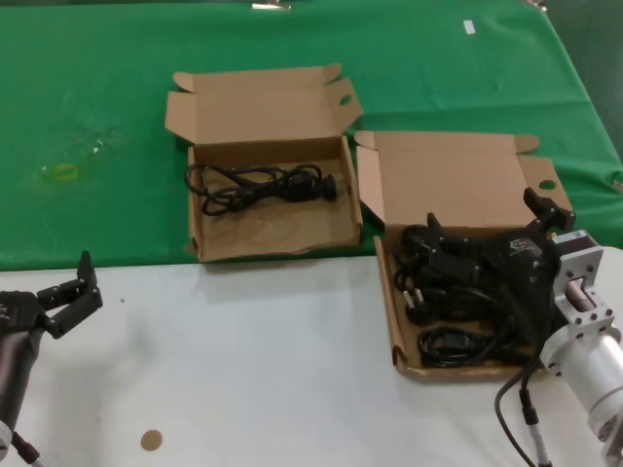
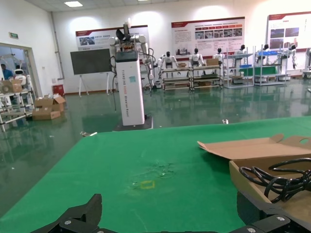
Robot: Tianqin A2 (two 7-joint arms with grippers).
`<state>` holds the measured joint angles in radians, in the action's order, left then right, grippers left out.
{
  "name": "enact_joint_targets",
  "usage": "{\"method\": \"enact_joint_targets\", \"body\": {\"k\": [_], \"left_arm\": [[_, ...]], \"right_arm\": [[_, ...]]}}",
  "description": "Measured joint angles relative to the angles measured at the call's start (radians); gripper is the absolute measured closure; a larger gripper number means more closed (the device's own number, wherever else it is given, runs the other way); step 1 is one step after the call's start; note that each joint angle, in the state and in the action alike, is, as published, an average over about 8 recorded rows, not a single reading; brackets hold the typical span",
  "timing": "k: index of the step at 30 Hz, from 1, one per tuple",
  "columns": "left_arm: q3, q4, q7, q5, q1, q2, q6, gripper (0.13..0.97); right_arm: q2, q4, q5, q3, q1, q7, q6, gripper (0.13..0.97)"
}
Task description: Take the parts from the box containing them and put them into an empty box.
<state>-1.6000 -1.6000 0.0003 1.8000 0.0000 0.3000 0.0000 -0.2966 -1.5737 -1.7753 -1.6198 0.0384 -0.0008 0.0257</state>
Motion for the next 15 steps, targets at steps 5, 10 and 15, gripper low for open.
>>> {"method": "enact_joint_targets", "body": {"k": [5, 10, 15], "left_arm": [[0.0, 0.0, 0.0, 0.0, 0.0, 0.0, 0.0, 0.132], [0.0, 0.0, 0.0, 0.0, 0.0, 0.0, 0.0, 0.132], [0.0, 0.0, 0.0, 0.0, 0.0, 0.0, 0.0, 0.132]], "right_arm": [[0.0, 0.0, 0.0, 0.0, 0.0, 0.0, 0.0, 0.129], [0.0, 0.0, 0.0, 0.0, 0.0, 0.0, 0.0, 0.129], [0.0, 0.0, 0.0, 0.0, 0.0, 0.0, 0.0, 0.129]]}}
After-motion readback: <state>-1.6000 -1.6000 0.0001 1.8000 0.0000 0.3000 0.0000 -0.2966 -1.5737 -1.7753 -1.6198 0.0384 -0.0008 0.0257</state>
